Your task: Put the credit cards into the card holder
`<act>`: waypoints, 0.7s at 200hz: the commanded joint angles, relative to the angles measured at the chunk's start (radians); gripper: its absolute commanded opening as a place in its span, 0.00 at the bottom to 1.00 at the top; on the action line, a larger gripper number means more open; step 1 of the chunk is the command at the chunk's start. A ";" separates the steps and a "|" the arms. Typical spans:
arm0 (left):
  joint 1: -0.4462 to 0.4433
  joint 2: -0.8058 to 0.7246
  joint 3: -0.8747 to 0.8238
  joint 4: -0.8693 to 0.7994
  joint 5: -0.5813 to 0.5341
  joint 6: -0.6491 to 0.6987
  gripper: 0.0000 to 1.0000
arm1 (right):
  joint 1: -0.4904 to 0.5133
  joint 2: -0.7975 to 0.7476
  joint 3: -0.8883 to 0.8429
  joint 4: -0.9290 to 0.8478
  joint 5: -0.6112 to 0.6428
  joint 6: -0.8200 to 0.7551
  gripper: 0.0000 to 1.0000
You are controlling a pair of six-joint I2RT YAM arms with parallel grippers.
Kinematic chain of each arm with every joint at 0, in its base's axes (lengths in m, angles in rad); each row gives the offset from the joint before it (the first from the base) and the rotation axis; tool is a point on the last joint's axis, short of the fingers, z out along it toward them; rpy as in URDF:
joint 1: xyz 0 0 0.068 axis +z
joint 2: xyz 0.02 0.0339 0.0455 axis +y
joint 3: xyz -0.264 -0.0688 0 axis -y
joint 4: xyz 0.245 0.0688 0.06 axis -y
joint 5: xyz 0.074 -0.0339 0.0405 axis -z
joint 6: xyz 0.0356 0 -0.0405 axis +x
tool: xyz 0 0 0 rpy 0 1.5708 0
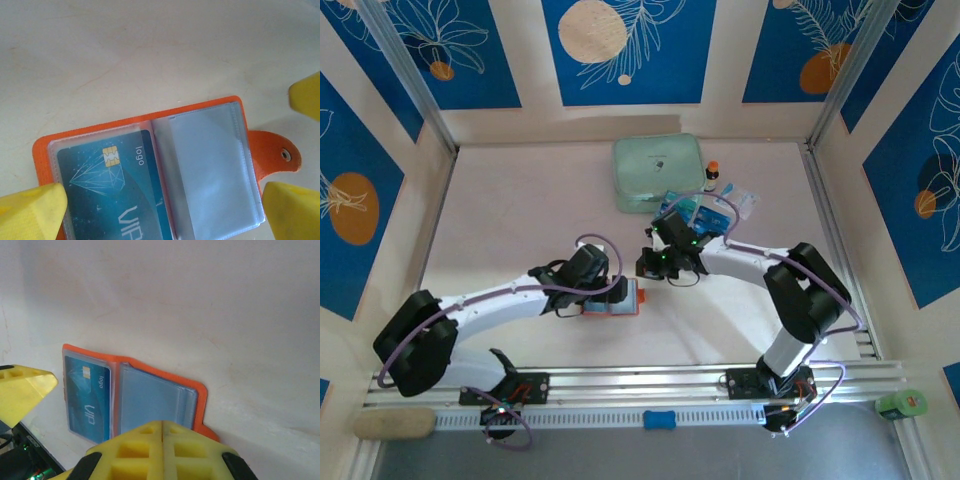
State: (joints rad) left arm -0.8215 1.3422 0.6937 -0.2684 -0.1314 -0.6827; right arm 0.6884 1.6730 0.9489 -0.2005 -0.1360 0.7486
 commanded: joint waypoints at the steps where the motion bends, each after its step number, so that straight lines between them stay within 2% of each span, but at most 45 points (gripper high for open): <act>1: -0.010 0.018 -0.016 0.011 -0.011 -0.005 1.00 | 0.010 0.034 0.033 -0.003 -0.053 0.002 0.00; 140: -0.011 0.052 -0.056 0.045 -0.024 0.004 1.00 | 0.055 0.185 0.080 0.019 -0.092 0.001 0.00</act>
State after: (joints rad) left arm -0.8215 1.3853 0.6594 -0.2386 -0.1390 -0.6819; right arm 0.7261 1.8206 0.9974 -0.1886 -0.1921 0.7486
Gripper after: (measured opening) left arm 0.998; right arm 0.054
